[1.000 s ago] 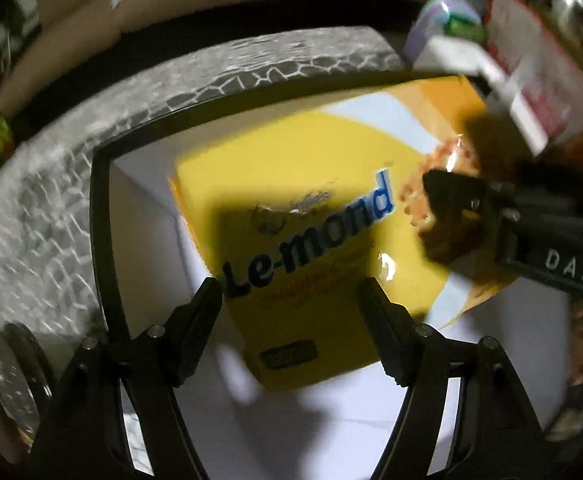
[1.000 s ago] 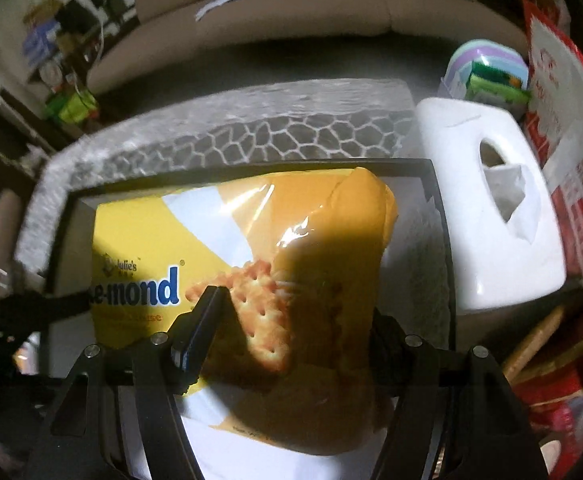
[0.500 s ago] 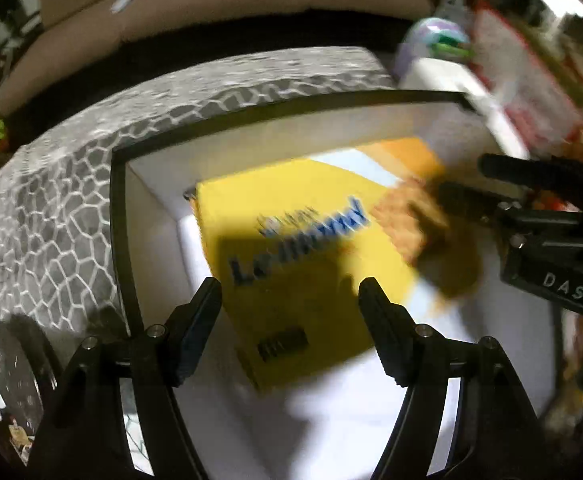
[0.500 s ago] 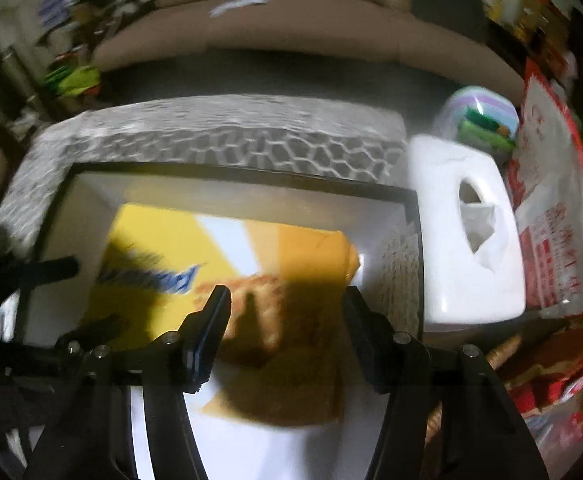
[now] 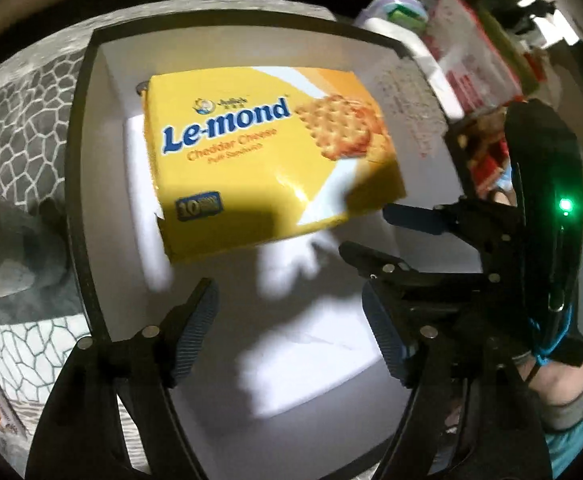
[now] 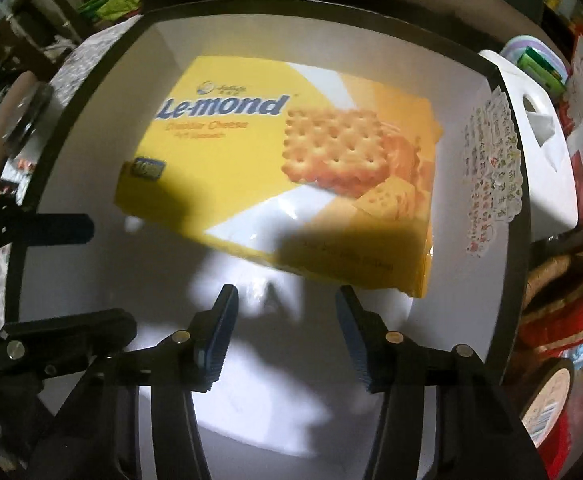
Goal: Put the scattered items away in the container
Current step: 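Lower the Le-mond pack into the box and open both grippers, then withdraw both grippers from the box back over the table, then reach the right gripper to the orange-wrapped snack cake beside the cookie packets, then grasp the gold-red wrapped snack cake with the left gripper while the right gripper holds its cake, then carry both held snack cakes toward the black box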
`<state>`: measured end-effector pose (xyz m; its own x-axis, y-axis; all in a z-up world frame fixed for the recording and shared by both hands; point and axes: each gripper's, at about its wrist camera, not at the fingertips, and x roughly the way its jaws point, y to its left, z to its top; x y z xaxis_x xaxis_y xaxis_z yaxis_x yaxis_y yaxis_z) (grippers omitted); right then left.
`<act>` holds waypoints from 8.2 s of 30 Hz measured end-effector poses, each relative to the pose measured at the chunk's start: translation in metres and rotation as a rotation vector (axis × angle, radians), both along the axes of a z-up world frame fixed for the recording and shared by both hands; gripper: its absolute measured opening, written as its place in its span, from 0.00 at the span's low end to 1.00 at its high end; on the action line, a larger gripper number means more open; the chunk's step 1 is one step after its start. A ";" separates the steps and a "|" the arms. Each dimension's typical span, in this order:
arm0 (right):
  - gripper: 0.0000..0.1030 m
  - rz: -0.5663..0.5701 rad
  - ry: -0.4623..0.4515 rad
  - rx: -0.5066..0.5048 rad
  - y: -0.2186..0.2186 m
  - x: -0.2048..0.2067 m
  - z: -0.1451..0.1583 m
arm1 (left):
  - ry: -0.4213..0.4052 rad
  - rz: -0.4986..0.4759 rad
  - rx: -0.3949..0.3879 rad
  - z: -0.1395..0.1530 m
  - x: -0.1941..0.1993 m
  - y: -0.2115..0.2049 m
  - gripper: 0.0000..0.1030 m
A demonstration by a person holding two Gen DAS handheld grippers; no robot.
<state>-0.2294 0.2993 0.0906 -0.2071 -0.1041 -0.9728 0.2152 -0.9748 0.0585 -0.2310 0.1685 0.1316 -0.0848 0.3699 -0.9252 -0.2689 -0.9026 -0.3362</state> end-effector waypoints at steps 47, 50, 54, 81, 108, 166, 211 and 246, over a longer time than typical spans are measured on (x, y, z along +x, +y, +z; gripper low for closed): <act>1.00 -0.059 0.255 -0.184 -0.045 0.199 0.082 | 0.243 0.194 0.039 0.058 0.204 -0.130 1.00; 1.00 -0.040 0.278 -0.156 -0.073 0.219 0.078 | 0.264 0.217 -0.017 0.054 0.225 -0.144 1.00; 1.00 -0.020 0.301 -0.140 -0.109 0.243 0.075 | 0.262 0.251 -0.045 0.048 0.250 -0.165 1.00; 1.00 -0.078 0.415 -0.116 -0.200 0.281 0.066 | 0.448 0.486 -0.273 0.044 0.305 -0.279 1.00; 1.00 -0.065 0.390 -0.196 -0.278 0.221 0.023 | 0.449 0.595 -0.156 0.010 0.277 -0.431 1.00; 0.54 0.036 0.312 -0.288 -0.441 0.106 -0.072 | 0.374 0.715 0.021 -0.057 0.187 -0.531 1.00; 0.51 -0.055 0.404 -0.183 -0.290 0.112 -0.063 | 0.396 0.582 -0.285 -0.088 0.000 -0.364 1.00; 0.51 -0.069 0.309 -0.226 -0.268 0.177 -0.055 | 0.282 0.587 -0.083 -0.080 0.216 -0.332 0.58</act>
